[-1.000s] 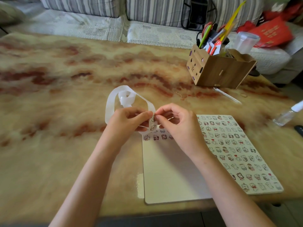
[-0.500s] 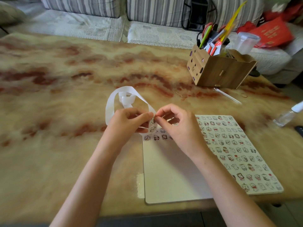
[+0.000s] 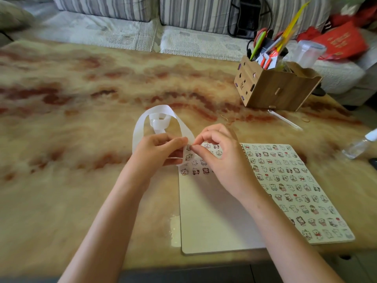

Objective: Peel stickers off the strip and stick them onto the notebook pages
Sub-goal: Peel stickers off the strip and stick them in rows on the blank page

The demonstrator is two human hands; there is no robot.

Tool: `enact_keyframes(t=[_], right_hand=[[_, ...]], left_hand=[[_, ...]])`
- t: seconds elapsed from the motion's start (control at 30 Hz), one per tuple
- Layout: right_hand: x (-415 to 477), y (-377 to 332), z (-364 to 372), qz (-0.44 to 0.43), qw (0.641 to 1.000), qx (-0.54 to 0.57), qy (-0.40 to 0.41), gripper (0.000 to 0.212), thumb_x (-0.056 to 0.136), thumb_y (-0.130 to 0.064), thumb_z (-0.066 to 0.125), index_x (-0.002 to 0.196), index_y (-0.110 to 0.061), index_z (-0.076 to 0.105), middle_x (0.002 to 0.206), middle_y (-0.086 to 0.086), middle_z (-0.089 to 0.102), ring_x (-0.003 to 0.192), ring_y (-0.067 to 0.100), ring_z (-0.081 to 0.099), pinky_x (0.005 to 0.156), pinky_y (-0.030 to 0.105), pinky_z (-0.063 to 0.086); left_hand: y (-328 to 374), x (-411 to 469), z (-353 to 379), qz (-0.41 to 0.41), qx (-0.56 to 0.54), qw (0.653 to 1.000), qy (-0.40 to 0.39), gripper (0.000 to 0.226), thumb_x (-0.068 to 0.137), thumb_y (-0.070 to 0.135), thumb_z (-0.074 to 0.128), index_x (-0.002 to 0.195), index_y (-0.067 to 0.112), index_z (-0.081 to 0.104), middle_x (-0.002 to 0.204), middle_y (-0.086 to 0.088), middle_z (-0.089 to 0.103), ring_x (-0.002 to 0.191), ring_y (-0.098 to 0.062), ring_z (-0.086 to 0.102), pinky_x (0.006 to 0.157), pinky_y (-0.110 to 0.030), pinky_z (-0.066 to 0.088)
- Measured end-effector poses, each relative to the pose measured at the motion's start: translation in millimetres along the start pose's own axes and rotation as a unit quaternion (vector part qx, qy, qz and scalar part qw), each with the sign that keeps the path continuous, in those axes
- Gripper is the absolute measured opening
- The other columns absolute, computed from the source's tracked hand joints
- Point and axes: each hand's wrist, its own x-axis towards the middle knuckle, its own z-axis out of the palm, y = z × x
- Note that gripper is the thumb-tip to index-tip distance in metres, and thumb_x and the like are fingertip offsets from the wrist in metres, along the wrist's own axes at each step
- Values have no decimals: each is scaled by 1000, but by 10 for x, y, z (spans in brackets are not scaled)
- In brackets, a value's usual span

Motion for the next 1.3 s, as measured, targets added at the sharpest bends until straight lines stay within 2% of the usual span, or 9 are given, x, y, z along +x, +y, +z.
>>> enact_keyframes(t=[0.1,0.23,0.33,0.43,0.6,0.77,0.9,1.17,1.3], right_hand=[[-2,-38,-18,3,1000,18,-6,7,86,-15,68,84,-20,64,90,-12,56,89,12,52,79,16,38],[-16,-138,-94,85,990,106,-49,8,87,-14,67,80,-19,66,72,-15,60,65,1,50,62,20,42],[-41,-131,-121,175,963,140,-148,10,84,-8,69,78,-16,69,73,-4,68,66,9,57,68,26,46],[-84,-91,-87,234,940,112,-221,12,82,-2,68,76,-13,69,70,2,70,58,11,58,67,30,48],[-66,-73,-74,248,940,89,-215,9,79,-7,70,73,-15,70,79,10,73,57,9,56,68,30,44],[-72,-48,-20,257,941,83,-203,10,76,-10,73,69,-16,71,73,9,73,63,18,53,66,35,40],[-78,-57,-6,260,941,84,-198,9,77,-9,74,71,-15,71,70,3,73,61,18,52,63,34,40],[-99,-52,29,253,948,59,-184,5,76,-10,72,71,-12,71,71,5,73,59,16,54,61,33,44],[-115,-57,53,251,952,43,-173,3,76,-9,71,73,-10,70,70,5,73,55,11,54,59,30,45]], left_hand=[[-2,7,-19,5,5,1000,24,22,87,20,65,88,-2,70,84,-12,72,74,-12,67,69,-19,57],[-33,38,-50,30,63,994,85,17,86,20,66,82,6,72,76,-7,72,66,-10,65,67,-18,57],[-46,49,-66,40,82,991,98,18,87,20,65,83,4,72,78,-9,73,68,-12,67,67,-19,57],[-46,50,-66,44,86,990,101,18,87,19,64,84,2,72,81,-13,74,72,-15,67,67,-19,56],[-45,56,-59,45,93,989,105,17,87,18,64,83,3,72,81,-13,73,69,-13,66,67,-19,56],[-39,55,-60,40,95,989,103,17,87,19,64,83,4,72,82,-12,74,74,-18,68,76,-27,57],[-32,50,-57,34,97,990,101,17,87,21,65,83,6,73,81,-11,74,83,-26,70,82,-33,57],[-43,49,-59,37,101,989,97,17,87,21,64,82,7,73,82,-11,74,79,-24,69,82,-32,56],[-47,57,-54,37,98,990,95,17,88,20,64,83,6,72,82,-11,74,77,-20,68,79,-29,56]])
